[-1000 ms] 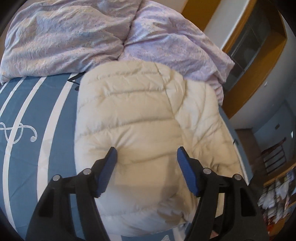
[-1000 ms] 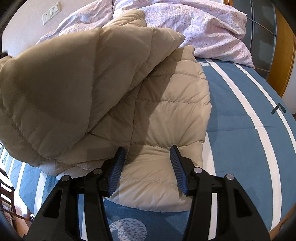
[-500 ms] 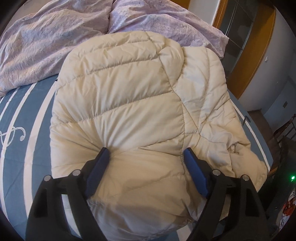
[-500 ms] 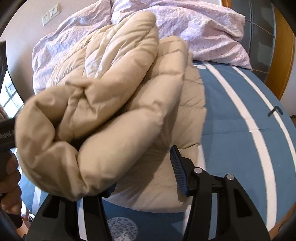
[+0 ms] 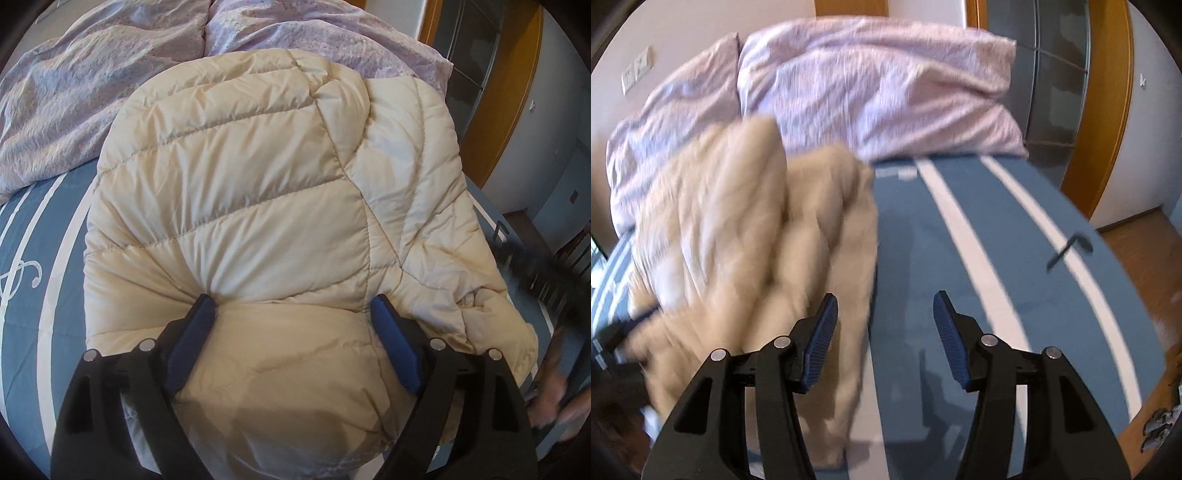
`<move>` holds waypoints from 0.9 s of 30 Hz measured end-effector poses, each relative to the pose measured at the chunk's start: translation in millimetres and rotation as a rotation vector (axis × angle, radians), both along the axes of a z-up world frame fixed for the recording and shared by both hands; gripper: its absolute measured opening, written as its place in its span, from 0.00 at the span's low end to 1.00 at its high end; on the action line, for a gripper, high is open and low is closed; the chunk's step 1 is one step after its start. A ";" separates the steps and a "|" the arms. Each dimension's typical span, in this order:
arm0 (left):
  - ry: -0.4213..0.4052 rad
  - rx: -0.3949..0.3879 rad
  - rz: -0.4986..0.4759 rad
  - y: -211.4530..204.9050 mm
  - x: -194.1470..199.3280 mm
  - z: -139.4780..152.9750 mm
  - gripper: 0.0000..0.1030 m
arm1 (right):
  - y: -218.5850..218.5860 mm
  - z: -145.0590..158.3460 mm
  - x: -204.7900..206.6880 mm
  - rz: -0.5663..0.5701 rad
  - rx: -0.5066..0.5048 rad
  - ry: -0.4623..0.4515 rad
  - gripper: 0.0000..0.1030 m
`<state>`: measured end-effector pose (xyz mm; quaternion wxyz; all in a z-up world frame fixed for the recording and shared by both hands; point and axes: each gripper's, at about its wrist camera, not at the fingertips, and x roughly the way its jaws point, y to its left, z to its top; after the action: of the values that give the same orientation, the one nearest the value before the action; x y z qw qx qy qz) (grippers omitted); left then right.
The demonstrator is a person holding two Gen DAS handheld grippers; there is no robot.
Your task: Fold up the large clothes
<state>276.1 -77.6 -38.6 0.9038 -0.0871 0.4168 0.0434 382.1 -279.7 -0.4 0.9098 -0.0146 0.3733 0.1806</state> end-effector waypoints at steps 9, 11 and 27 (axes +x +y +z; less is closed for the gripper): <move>-0.005 -0.011 -0.012 4.6 2.7 -1.1 0.84 | 74.8 56.2 9.1 0.228 0.154 -0.032 0.34; -0.006 -0.014 -0.016 5.1 2.5 -1.5 0.84 | 87.7 63.2 5.6 0.271 0.173 -0.047 0.32; -0.042 -0.042 -0.068 15.4 -3.7 -3.9 0.84 | 91.5 -10.5 57.5 0.111 0.010 0.083 0.17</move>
<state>272.4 -62.2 -42.6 0.9112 -0.0928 0.4014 0.0022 439.6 -188.1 -10.9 0.8821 -0.0233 0.4086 0.2331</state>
